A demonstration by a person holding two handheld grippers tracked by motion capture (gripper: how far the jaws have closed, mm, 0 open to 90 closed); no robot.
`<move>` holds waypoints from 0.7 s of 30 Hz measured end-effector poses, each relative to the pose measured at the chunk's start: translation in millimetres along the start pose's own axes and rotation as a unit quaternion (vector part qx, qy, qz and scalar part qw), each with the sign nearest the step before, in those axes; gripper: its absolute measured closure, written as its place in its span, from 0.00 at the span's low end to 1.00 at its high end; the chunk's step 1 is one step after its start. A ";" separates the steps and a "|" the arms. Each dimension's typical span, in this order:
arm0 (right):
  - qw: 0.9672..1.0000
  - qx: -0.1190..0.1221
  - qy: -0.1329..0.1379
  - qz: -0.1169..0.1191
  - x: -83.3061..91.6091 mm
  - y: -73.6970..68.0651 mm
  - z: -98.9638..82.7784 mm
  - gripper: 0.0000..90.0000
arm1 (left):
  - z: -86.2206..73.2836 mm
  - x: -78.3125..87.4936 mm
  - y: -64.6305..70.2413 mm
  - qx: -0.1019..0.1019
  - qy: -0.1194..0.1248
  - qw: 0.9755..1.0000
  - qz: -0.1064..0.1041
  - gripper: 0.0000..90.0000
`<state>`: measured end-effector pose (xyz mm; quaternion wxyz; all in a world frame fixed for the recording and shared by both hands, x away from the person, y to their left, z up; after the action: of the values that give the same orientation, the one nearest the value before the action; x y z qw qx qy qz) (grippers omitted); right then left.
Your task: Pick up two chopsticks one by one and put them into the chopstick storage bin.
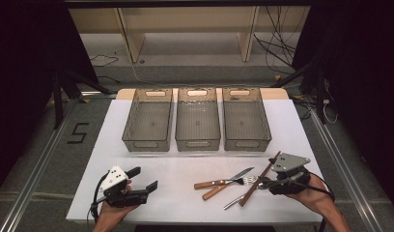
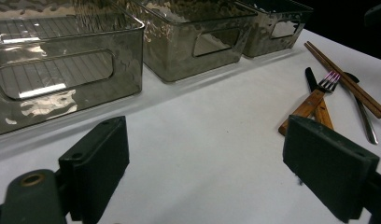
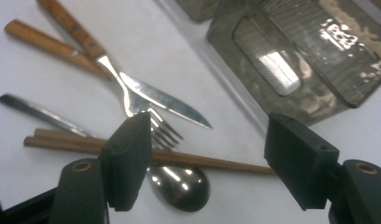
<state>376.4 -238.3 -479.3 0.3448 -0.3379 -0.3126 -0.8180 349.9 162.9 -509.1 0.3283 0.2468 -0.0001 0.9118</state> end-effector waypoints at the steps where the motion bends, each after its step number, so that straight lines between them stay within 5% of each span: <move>1: 1.000 0.009 -0.004 0.004 -0.6 -2.0 0.1 0.37 | 0.0 -0.1 0.2 0.001 0.000 1.000 0.000 0.16; 11: 0.996 0.080 -0.039 0.014 -8.6 -17.7 -1.2 0.39 | -0.4 -0.3 0.8 0.001 -0.001 1.000 -0.001 0.16; 21: 0.986 0.143 -0.077 0.028 -18.4 -36.7 -8.3 0.39 | -0.8 -0.9 1.0 0.000 -0.003 1.000 -0.001 0.16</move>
<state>354.9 -217.2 -508.4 0.3878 -0.3557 -0.4425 -0.7262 349.6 161.7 -510.0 0.3293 0.2498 -0.0004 0.9106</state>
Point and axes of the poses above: each handheld gripper's, and its own axes: x roughly backward along the jaws, z roughly out of its top, y roughly to its right, the point moved 8 cm from there along -x, roughly forward along the jaws, and after that the axes turned 5 degrees about -y, right-handed, at the moved point
